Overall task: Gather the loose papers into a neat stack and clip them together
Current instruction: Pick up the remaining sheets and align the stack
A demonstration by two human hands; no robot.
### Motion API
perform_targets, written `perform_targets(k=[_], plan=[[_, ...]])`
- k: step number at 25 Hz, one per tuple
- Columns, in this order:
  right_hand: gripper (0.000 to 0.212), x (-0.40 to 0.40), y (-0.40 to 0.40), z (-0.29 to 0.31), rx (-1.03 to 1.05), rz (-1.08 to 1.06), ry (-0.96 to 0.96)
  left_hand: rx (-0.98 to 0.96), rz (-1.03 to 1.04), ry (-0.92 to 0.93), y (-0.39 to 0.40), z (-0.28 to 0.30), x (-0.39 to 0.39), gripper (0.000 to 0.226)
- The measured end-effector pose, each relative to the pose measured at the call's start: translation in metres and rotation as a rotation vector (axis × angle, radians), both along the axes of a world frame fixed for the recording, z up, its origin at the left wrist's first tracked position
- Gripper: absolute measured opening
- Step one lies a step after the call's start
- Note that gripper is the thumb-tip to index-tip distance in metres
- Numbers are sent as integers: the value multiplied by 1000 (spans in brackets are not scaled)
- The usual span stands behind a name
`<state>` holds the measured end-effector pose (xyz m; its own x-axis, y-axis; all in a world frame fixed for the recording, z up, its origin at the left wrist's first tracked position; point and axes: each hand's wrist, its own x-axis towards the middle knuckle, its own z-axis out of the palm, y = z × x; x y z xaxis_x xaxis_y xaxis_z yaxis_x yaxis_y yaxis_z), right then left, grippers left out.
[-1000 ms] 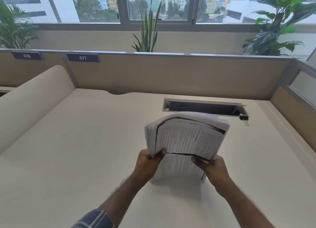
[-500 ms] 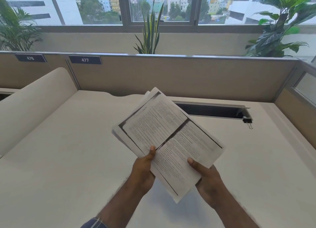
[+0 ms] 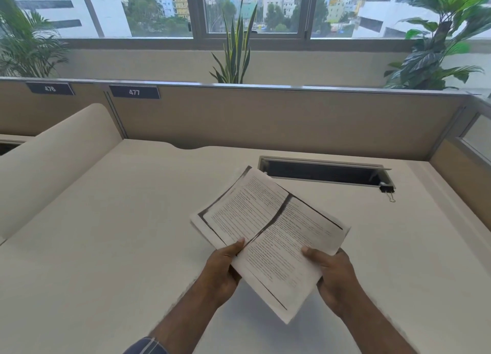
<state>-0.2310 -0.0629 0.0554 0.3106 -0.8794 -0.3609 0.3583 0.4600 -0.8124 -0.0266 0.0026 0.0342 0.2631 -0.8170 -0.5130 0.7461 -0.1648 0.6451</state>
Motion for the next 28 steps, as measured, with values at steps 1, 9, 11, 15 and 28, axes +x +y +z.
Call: perform_targets(k=[1, 9, 11, 15, 28], plan=[[42, -6, -4, 2, -3, 19, 13, -18, 17, 29, -1, 0, 9, 34], [52, -49, -47, 23, -8, 247, 121, -29, -358, -219, 3, 36, 110, 49], [62, -47, -53, 28, -41, 335, 156, -29, -518, -374, 0, 50, 104, 44], [56, -39, -54, 30, -141, 404, 284, -4, -453, -528, -9, 56, 80, 31], [13, 0, -9, -27, -437, -100, 623, -48, 17, -672, -13, -14, 16, 7]])
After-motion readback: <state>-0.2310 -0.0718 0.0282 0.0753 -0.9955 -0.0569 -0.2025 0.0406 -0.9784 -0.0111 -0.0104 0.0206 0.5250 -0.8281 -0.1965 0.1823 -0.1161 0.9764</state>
